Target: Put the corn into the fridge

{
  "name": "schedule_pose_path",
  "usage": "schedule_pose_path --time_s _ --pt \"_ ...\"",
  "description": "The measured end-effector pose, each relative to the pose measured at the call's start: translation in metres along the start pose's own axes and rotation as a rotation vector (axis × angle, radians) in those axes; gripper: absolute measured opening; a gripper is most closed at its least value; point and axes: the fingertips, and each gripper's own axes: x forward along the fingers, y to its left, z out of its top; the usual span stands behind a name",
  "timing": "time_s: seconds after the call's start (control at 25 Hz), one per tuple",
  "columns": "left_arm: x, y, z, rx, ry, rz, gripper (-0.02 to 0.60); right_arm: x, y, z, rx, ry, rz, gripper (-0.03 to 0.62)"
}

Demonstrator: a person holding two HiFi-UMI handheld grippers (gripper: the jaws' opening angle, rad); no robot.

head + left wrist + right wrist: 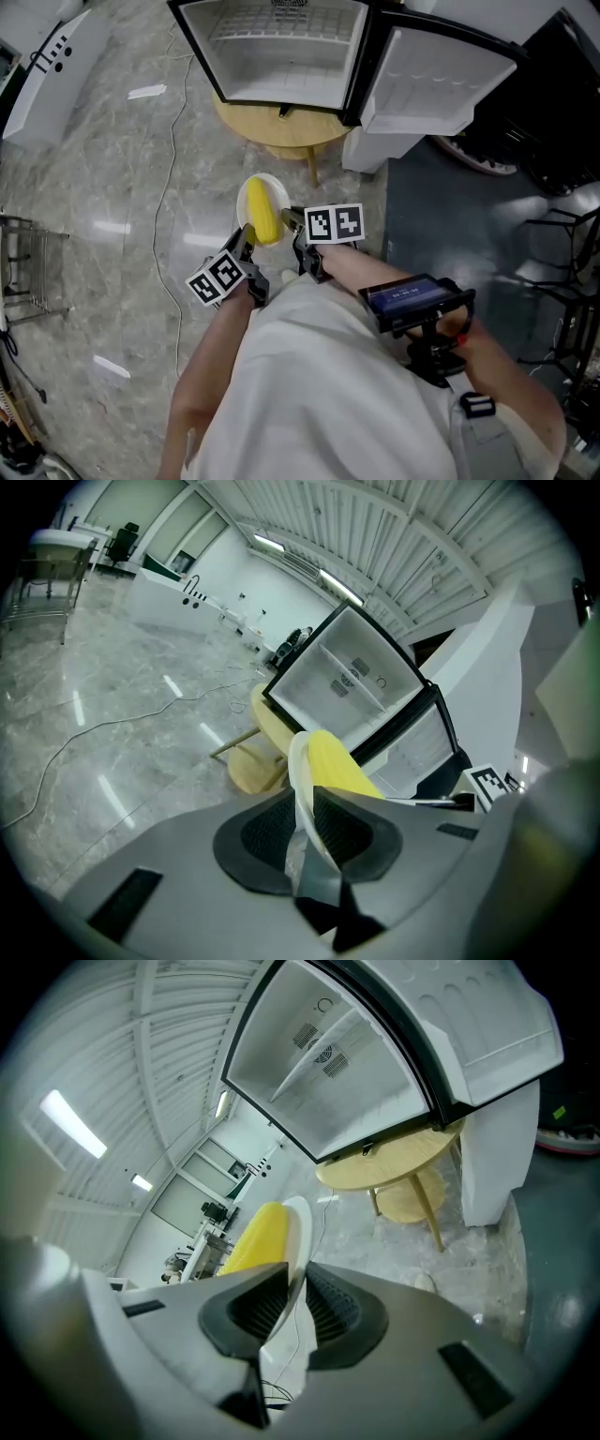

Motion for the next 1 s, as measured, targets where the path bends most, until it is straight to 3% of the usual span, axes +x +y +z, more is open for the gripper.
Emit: schedule_pose_path --time_s 1.0 --pt "0.010 -0.018 -0.014 0.018 0.021 -0.012 0.064 -0.020 -0.016 0.001 0.035 -0.025 0.008 0.060"
